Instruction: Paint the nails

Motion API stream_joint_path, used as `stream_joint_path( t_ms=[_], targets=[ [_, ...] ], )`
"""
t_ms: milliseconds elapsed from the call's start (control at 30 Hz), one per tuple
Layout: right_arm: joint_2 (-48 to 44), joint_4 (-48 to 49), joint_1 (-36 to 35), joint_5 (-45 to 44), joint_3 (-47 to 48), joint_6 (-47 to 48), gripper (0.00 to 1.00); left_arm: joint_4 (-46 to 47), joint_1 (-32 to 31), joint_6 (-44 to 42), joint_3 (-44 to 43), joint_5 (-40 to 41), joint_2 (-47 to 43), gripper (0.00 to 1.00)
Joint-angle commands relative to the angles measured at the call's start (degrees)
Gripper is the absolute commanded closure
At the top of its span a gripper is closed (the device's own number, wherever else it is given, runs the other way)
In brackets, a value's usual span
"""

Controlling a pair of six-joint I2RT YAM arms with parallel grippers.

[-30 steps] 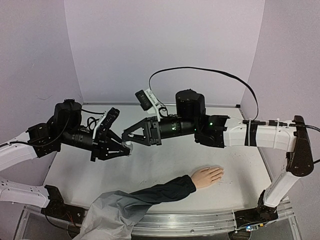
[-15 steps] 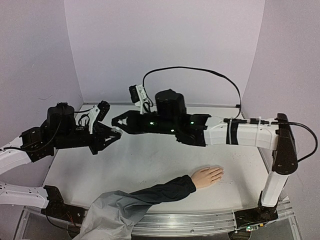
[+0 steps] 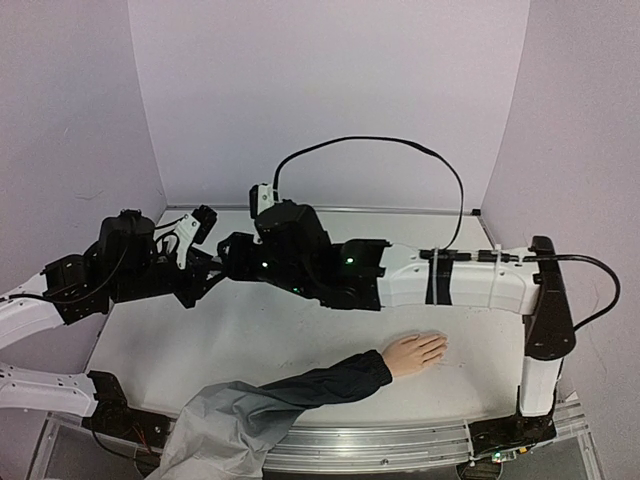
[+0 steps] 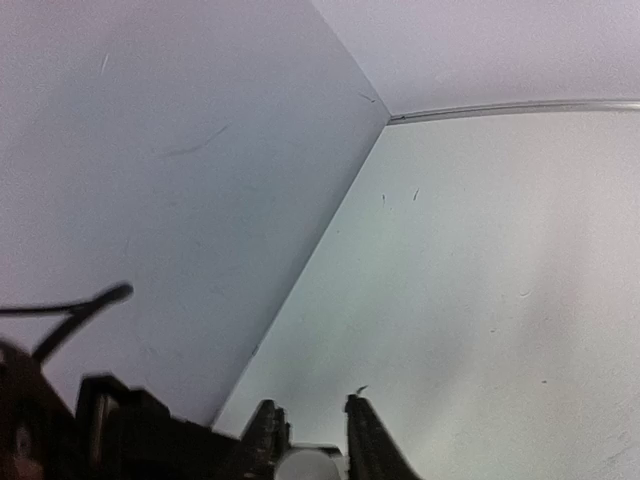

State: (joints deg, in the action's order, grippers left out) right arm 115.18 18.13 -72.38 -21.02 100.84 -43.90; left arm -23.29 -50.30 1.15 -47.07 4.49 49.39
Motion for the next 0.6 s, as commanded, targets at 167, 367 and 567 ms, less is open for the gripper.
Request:
stream_joint_path(
  t_ms=[167, 367, 567],
  targets=[
    [-19.77, 8.31, 4.50, 20.92, -18.90, 15.26, 0.23, 8.70, 1.00, 0.17, -3.00, -2.08, 1.14, 1.00],
    [-24.81, 12.81, 9.37, 36.29, -26.80, 16.43, 0.17, 10.19, 1.00, -0.49, -3.85, -24.67, 2.08, 1.00],
    [-25.69, 15.39, 9.93, 47.03, -27.95, 19.37, 0.29, 11.42, 0.98, -0.77, -4.77, -42.42, 4.34, 1.00]
  ],
)
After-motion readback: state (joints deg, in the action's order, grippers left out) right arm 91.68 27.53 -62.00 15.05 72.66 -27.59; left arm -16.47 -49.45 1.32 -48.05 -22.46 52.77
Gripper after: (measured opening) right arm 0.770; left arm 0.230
